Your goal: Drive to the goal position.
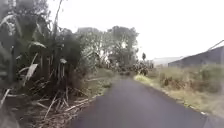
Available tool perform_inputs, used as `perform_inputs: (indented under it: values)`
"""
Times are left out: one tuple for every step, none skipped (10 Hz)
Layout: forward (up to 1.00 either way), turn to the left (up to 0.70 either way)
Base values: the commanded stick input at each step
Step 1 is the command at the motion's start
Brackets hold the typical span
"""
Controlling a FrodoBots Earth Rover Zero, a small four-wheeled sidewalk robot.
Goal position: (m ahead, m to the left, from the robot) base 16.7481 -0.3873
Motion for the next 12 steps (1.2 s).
perform_inputs:
  values:
    - [0.85, -0.2]
    - [0.85, -0.34]
    - [0.85, -0.33]
    - [0.85, -0.11]
    - [0.85, 0.0]
    - [0.85, 0.0]
    - [0.85, 0.0]
    - [0.85, 0.0]
    - [0.85, 0.0]
    - [0.85, 0.0]
    - [0.85, 0.0]
    - [0.85, 0.0]
